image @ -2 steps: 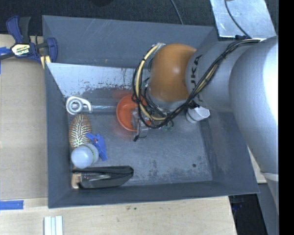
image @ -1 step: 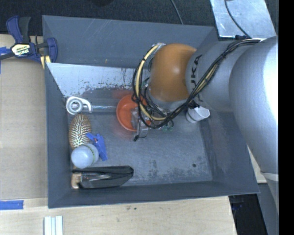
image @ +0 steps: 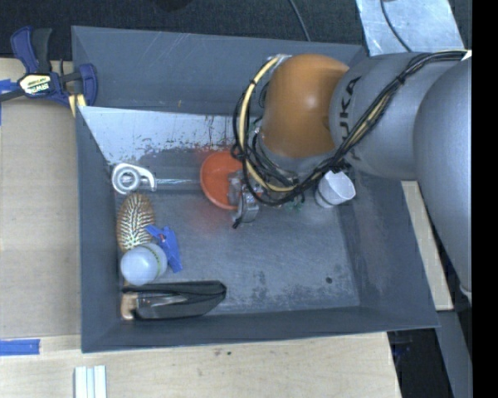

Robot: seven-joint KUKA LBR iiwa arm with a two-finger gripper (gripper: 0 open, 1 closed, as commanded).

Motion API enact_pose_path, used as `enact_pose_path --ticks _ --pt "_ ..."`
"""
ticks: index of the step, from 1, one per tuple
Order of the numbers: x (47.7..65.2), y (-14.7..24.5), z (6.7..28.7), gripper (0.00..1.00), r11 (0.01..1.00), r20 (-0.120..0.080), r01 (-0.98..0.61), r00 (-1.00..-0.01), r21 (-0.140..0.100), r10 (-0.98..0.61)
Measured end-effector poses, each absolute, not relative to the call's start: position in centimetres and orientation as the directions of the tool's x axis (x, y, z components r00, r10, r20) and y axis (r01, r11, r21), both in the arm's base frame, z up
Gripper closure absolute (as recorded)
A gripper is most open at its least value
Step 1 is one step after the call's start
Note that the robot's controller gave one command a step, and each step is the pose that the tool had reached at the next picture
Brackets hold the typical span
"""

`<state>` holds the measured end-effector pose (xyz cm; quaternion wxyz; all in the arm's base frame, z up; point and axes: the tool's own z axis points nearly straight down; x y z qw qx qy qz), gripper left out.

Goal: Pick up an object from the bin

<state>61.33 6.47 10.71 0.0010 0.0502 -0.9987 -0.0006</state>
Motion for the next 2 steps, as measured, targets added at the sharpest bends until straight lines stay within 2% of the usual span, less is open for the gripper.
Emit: enact_pose_path --ticks 1,2 --pt "61.6 6.49 13.13 1.0 0.995 -0.009 -0.1 -0.995 0.001 -0.1" --pt "61.57 6.48 13.23 1.0 0.995 -0.009 -0.1 -0.995 0.001 -0.1"
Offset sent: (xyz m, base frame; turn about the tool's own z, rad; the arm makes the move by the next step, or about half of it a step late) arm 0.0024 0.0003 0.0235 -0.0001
